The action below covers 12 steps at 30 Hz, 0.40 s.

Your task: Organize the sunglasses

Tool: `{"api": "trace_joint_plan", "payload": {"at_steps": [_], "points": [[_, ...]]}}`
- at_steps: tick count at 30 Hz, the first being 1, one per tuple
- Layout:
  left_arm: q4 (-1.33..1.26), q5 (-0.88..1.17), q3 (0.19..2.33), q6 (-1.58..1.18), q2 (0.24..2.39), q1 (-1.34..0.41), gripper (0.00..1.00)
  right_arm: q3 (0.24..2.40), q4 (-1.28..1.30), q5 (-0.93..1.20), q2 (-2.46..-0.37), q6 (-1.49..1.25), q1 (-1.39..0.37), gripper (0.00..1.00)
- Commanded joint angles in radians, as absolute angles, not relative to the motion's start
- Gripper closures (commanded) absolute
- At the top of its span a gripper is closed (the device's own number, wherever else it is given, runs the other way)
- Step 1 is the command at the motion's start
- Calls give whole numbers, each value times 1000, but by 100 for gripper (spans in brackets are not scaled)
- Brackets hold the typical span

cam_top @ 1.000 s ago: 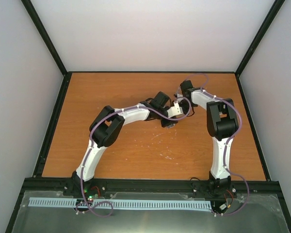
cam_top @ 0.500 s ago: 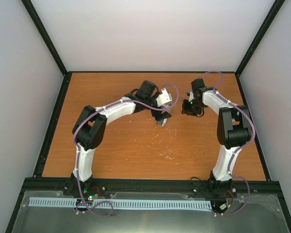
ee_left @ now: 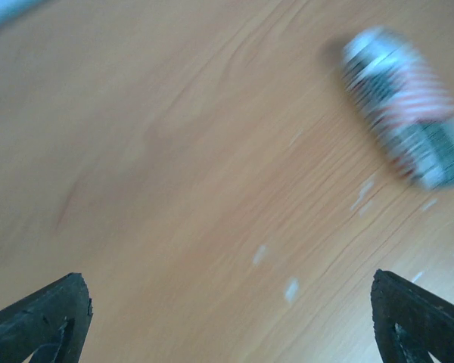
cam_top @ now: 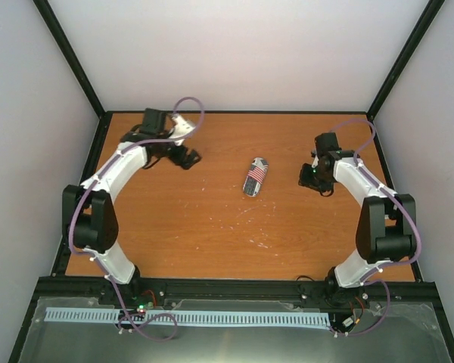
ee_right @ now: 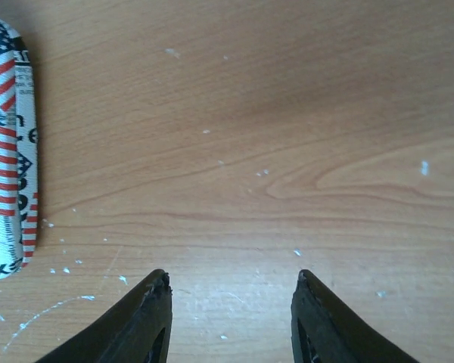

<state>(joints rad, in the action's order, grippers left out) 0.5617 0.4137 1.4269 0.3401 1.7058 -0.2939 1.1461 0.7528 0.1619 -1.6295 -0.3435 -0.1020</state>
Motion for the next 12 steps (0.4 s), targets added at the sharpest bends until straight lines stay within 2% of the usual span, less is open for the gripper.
{"api": "trace_joint_plan", "payload": {"at_steps": [1,4,12], "points": [[774,249,1317,393,1627,-159,0,1101,758,98,-1565,-397,-85,56],[792,191,1298,430,1594,-130,1,1094,751,87,-1547,-411,-81,56],[808,203,1348,405,1635,-126,1,1107,731,81,-1548,-409,-61,55]]}}
